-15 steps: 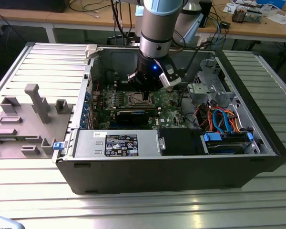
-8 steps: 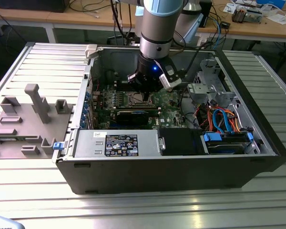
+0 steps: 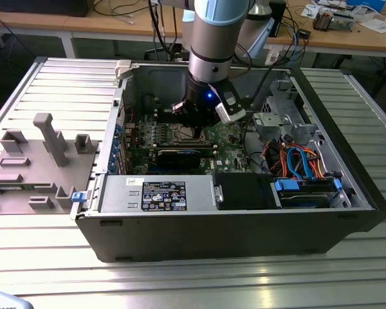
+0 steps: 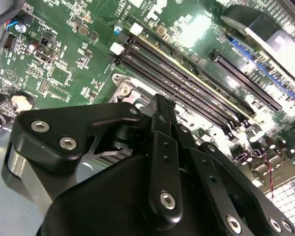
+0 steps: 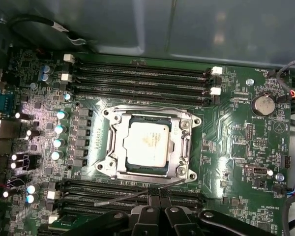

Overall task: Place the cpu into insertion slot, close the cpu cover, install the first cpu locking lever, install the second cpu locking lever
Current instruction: 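Install the second cpu locking lever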

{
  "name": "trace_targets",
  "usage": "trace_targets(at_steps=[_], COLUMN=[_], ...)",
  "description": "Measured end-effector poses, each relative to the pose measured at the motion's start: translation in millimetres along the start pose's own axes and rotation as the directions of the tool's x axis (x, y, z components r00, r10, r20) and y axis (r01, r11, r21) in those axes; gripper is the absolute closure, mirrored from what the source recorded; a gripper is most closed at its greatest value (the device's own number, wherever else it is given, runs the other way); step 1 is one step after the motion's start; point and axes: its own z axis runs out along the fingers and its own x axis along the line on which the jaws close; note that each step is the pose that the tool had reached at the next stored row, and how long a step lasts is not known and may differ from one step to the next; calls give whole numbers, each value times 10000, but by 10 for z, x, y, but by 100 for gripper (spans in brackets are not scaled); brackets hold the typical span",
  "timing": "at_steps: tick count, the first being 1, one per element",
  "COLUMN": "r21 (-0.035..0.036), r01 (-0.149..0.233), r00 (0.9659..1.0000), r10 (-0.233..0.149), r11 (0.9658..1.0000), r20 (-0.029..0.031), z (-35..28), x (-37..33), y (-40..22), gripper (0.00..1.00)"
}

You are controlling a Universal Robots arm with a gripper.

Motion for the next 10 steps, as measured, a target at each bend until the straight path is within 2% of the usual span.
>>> trace_targets(at_steps=[2, 3, 4, 6, 8, 10], r21=[-161, -280, -365, -713, -919, -944], r01=[6, 10, 14, 28, 37, 38], r00=[10000, 10000, 10000, 10000, 10000, 9999], r10=[-5, -9, -12, -22, -28, -29], r11=[9999, 9996, 9993, 9975, 9958, 9955], r20=[16, 29, 38, 73, 95, 98], z=[1, 2, 2, 2, 7, 26], x=[9, 15, 19, 40, 77, 134], y=[-51, -82, -99, -138, -157, -177], gripper=[89, 89, 89, 89, 89, 89])
